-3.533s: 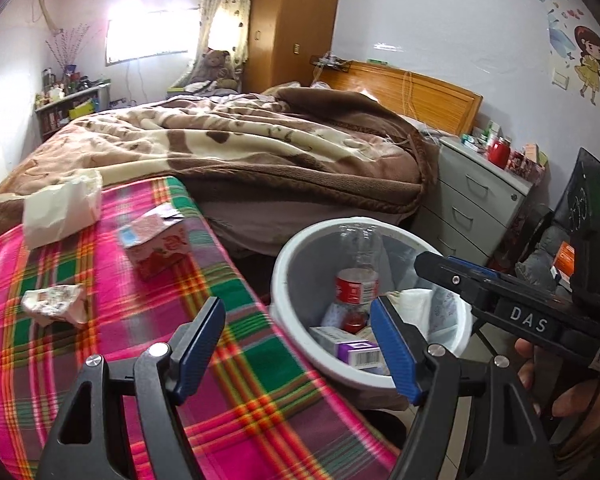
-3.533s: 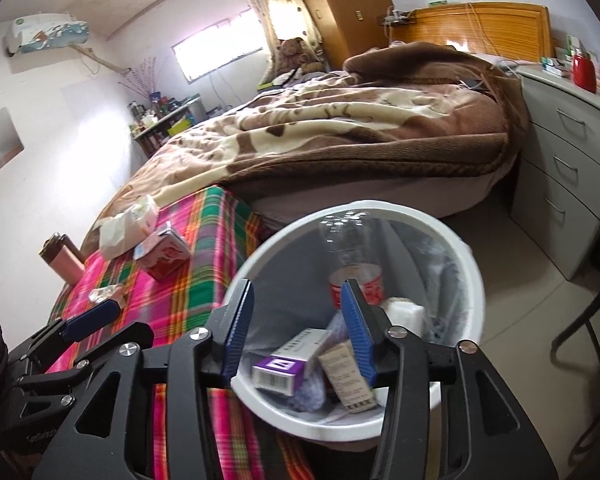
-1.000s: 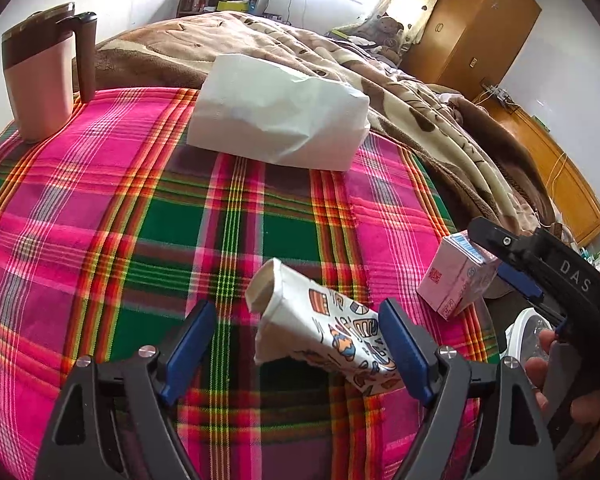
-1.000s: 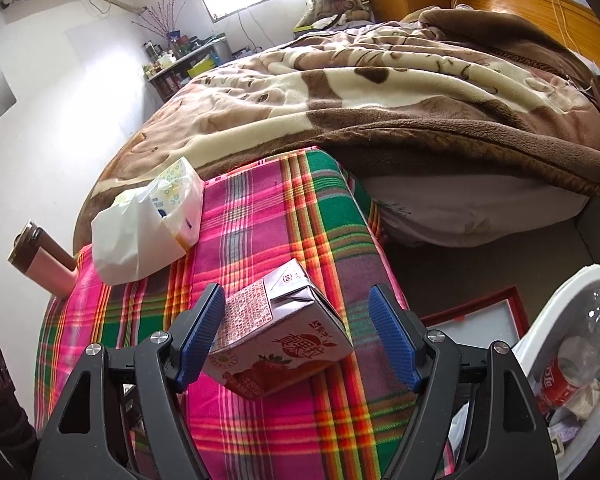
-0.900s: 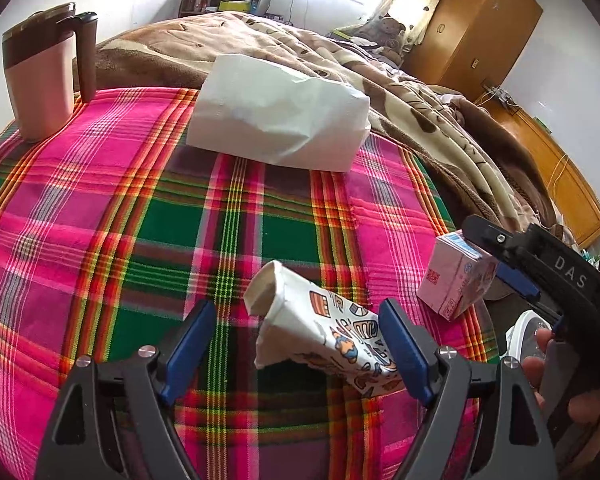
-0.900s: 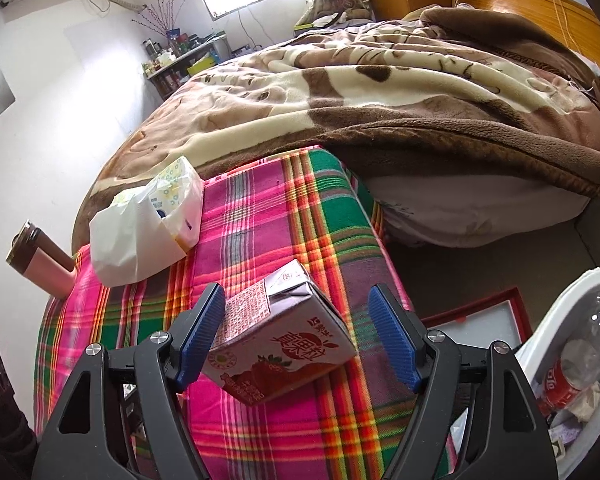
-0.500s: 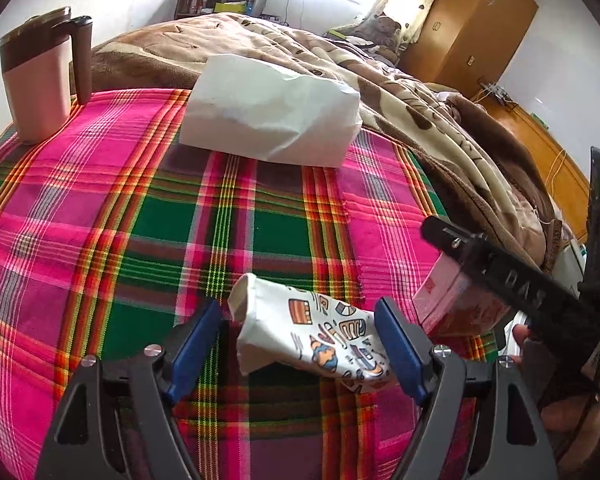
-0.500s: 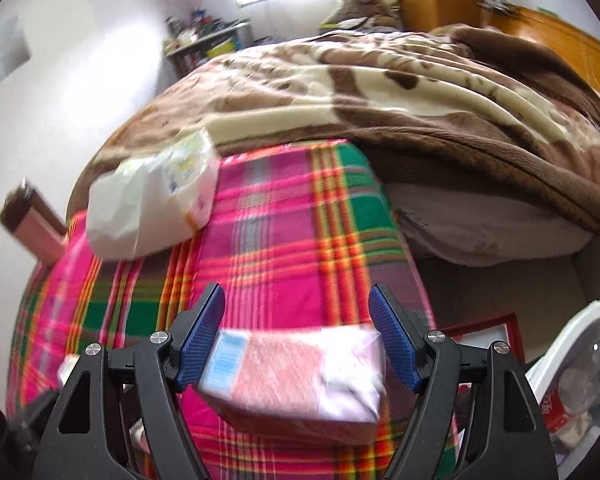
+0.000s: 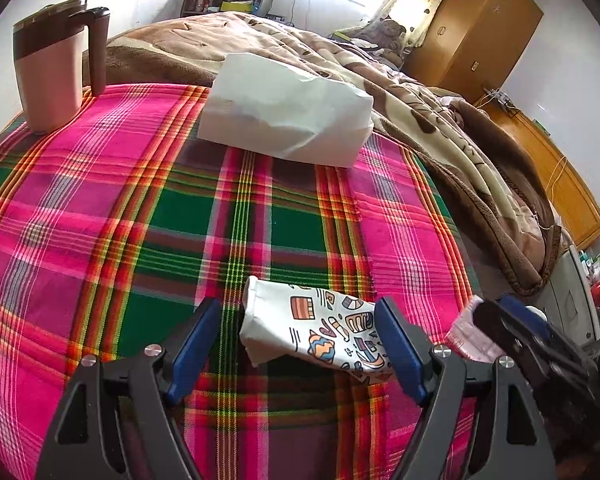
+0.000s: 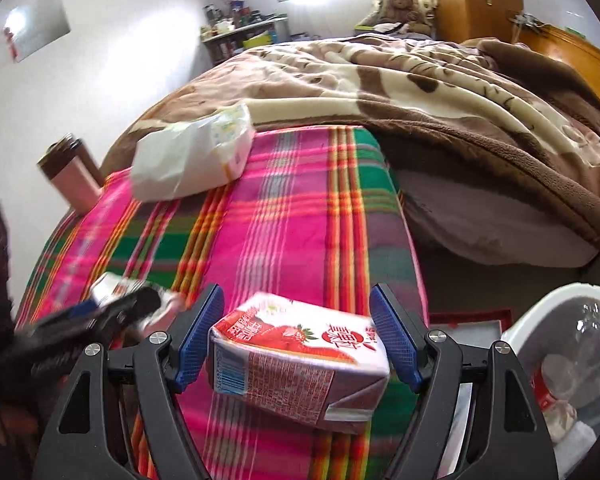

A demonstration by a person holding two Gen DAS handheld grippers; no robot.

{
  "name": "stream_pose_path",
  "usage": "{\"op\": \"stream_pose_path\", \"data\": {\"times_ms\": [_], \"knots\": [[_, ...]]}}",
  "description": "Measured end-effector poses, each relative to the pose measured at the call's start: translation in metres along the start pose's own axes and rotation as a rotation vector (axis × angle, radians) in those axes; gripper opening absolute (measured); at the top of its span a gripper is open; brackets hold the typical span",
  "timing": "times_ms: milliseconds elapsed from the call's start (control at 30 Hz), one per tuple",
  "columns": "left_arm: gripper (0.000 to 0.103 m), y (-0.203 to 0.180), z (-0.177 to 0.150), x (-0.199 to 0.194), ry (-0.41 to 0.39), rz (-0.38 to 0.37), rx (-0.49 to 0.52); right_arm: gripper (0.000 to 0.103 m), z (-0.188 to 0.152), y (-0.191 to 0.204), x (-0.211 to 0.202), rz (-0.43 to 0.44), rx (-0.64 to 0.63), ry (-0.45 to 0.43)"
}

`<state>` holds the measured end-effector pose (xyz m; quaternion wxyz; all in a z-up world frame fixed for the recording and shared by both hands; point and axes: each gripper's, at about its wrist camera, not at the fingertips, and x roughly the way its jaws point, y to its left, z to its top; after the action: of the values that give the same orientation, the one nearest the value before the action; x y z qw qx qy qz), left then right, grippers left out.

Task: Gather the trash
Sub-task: 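Grasp the patterned snack wrapper with the left tool while the right tool grasps the strawberry milk carton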

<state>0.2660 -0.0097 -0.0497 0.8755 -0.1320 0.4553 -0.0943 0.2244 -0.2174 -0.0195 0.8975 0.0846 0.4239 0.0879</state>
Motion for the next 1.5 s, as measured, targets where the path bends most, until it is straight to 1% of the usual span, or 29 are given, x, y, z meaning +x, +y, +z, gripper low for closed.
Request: {"op": "stream_pose_path", "data": {"times_ms": [67,133,200,233,333,400,433,533,600,667,767,867,1000,1133,1167,1200,1233,1267,1300,1367,1433,1467,1500], "knots": [[0.08,0.002,-0.001,-0.001,0.001,0.004,-0.003,0.077,-0.005,-0.007,-0.003,0.057,0.037,0.009],[0.08,0.004,-0.002,-0.004,0.0,0.009,-0.006,0.077,-0.01,-0.008,-0.006,0.066,0.052,0.005],[0.08,0.005,-0.003,-0.004,0.0,0.011,-0.008,0.077,-0.016,-0.005,-0.012,0.06,0.021,-0.01],[0.08,0.005,-0.003,-0.005,0.001,0.014,-0.008,0.077,-0.018,-0.003,-0.014,0.062,0.0,0.002],[0.08,0.004,-0.003,-0.005,0.001,0.019,-0.012,0.077,-0.025,-0.003,-0.015,0.123,-0.035,0.036],[0.08,0.004,-0.004,-0.006,0.002,0.019,-0.012,0.077,-0.028,-0.004,-0.015,0.103,-0.062,0.04],[0.08,0.003,-0.004,-0.006,0.005,0.02,-0.006,0.077,-0.03,-0.004,-0.016,0.107,-0.084,0.042],[0.08,0.002,-0.004,-0.006,0.012,0.023,-0.006,0.077,-0.035,-0.005,-0.015,0.173,-0.121,0.063],[0.081,0.001,-0.002,-0.004,0.015,0.024,-0.001,0.077,-0.036,-0.004,-0.015,0.188,-0.146,0.064],[0.081,-0.001,0.0,-0.003,0.02,0.027,0.005,0.077,-0.037,-0.001,-0.016,0.174,-0.189,0.044],[0.082,-0.001,0.002,0.0,0.025,0.023,-0.005,0.077,-0.037,0.007,-0.014,0.129,-0.264,0.029],[0.083,-0.003,0.004,0.002,0.028,0.028,-0.008,0.077,-0.037,0.016,-0.012,0.121,-0.324,0.025],[0.083,-0.008,0.005,0.006,0.024,0.029,-0.01,0.077,-0.039,0.02,-0.007,0.1,-0.349,0.059],[0.082,-0.016,0.005,0.009,0.025,0.025,-0.002,0.076,-0.047,0.017,-0.004,0.067,-0.328,0.088],[0.08,-0.018,0.005,0.009,0.023,0.021,0.001,0.075,-0.048,0.015,-0.007,0.063,-0.317,0.075],[0.075,-0.019,0.005,0.01,0.023,0.018,0.006,0.069,-0.049,0.015,-0.01,0.061,-0.309,0.066],[0.073,-0.021,0.005,0.01,0.021,0.016,0.007,0.066,-0.05,0.014,-0.012,0.056,-0.301,0.06],[0.066,-0.022,0.005,0.01,0.021,0.008,0.009,0.065,-0.05,0.013,-0.015,0.046,-0.294,0.05],[0.057,-0.023,0.005,0.011,0.029,-0.018,0.009,0.063,-0.051,0.013,-0.017,0.041,-0.29,0.041],[0.047,-0.025,0.003,0.014,0.049,-0.06,-0.004,0.062,-0.052,0.012,-0.023,0.046,-0.272,0.022],[0.042,-0.029,0.0,0.013,0.041,-0.063,0.005,0.061,-0.053,0.011,-0.027,0.048,-0.259,0.01],[0.036,-0.031,-0.002,0.012,0.035,-0.07,0.007,0.061,-0.054,0.011,-0.027,0.048,-0.255,0.006],[0.034,-0.032,-0.003,0.011,0.036,-0.072,0.01,0.061,-0.054,0.012,-0.029,0.046,-0.247,0.0]]}}
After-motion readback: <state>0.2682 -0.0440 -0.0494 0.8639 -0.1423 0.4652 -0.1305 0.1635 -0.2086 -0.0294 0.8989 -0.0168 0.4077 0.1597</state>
